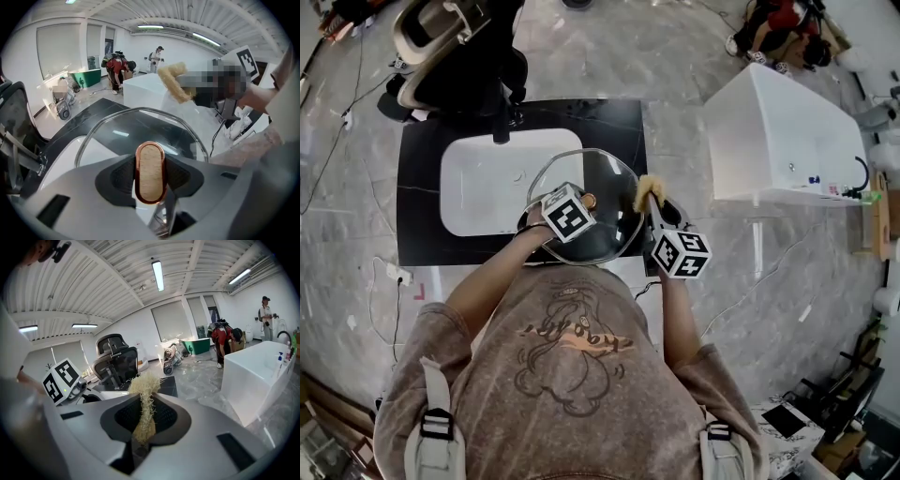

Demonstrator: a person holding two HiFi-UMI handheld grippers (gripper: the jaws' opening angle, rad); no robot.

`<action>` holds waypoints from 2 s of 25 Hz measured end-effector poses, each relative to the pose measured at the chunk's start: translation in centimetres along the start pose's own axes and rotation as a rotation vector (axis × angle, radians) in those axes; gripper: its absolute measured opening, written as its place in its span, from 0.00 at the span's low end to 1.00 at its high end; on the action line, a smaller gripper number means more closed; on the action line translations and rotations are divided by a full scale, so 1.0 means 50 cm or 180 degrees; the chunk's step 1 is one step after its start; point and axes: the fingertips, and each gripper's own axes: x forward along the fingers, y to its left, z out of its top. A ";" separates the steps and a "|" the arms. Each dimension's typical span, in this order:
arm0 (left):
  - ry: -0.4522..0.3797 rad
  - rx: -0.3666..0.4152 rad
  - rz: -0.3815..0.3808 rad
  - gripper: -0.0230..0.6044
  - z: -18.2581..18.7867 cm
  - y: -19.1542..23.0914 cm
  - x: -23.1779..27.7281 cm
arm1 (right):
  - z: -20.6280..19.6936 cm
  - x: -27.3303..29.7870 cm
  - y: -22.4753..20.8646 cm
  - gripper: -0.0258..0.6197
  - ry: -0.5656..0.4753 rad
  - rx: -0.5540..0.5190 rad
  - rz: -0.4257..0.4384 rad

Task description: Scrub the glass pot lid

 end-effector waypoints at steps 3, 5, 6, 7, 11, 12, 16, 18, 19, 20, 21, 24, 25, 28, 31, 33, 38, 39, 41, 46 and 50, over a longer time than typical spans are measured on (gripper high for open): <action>0.0108 0.0127 -0.0046 0.32 0.004 -0.009 0.025 | -0.017 0.014 -0.007 0.12 0.0093 -0.0050 0.0024; 0.0163 0.0189 -0.0081 0.32 0.008 -0.016 0.038 | -0.026 0.025 -0.009 0.12 0.0171 -0.0112 0.0063; 0.0182 0.0213 -0.0100 0.32 0.011 -0.020 0.043 | -0.030 0.030 -0.010 0.12 0.0205 -0.0142 0.0083; 0.0187 0.0237 -0.0120 0.32 0.017 -0.024 0.048 | -0.032 0.035 -0.011 0.12 0.0233 -0.0165 0.0101; 0.0240 0.0309 -0.0137 0.32 0.025 -0.034 0.064 | -0.046 0.055 -0.016 0.12 0.0342 -0.0224 0.0140; 0.0262 0.0312 -0.0132 0.32 0.023 -0.035 0.069 | -0.050 0.061 -0.015 0.12 0.0372 -0.0238 0.0155; 0.0262 0.0324 -0.0097 0.32 0.022 -0.037 0.079 | -0.058 0.095 -0.005 0.12 0.0508 -0.0386 0.0287; 0.0239 0.0329 -0.0059 0.32 0.024 -0.039 0.084 | -0.057 0.118 0.002 0.12 0.0588 -0.0508 0.0374; 0.0230 0.0328 -0.0047 0.32 0.024 -0.040 0.086 | -0.055 0.129 0.007 0.12 0.0626 -0.0570 0.0420; 0.0220 0.0327 -0.0038 0.32 0.024 -0.042 0.088 | -0.052 0.141 0.012 0.12 0.0662 -0.0633 0.0468; 0.0205 0.0330 -0.0026 0.32 0.026 -0.043 0.088 | -0.049 0.151 0.018 0.12 0.0697 -0.0697 0.0518; 0.0151 0.0312 -0.0013 0.32 0.027 -0.042 0.090 | -0.044 0.181 0.045 0.12 0.0793 -0.0872 0.0686; 0.0127 0.0303 -0.0008 0.32 0.028 -0.040 0.090 | -0.044 0.191 0.056 0.12 0.0824 -0.0922 0.0747; 0.0062 0.0254 0.0008 0.32 0.027 -0.038 0.093 | -0.045 0.218 0.088 0.12 0.0922 -0.1066 0.0937; 0.0019 0.0200 0.0058 0.32 0.032 -0.038 0.093 | -0.044 0.237 0.120 0.12 0.1040 -0.1245 0.1144; -0.0007 0.0164 0.0123 0.32 0.035 -0.039 0.093 | -0.046 0.247 0.145 0.12 0.1143 -0.1400 0.1318; -0.0148 0.0049 0.0345 0.33 0.044 -0.036 0.086 | -0.067 0.271 0.202 0.12 0.1428 -0.1805 0.1711; -0.0175 0.0019 0.0369 0.33 0.045 -0.035 0.086 | -0.073 0.275 0.211 0.12 0.1479 -0.1875 0.1775; -0.0211 -0.0044 0.0376 0.34 0.045 -0.034 0.088 | -0.087 0.282 0.223 0.12 0.1584 -0.1995 0.1883; -0.0257 -0.0052 0.0398 0.34 0.042 -0.033 0.090 | -0.121 0.307 0.223 0.12 0.1845 -0.2038 0.1913; -0.0277 -0.0059 0.0411 0.34 0.040 -0.033 0.090 | -0.126 0.323 0.212 0.12 0.1887 -0.1956 0.1823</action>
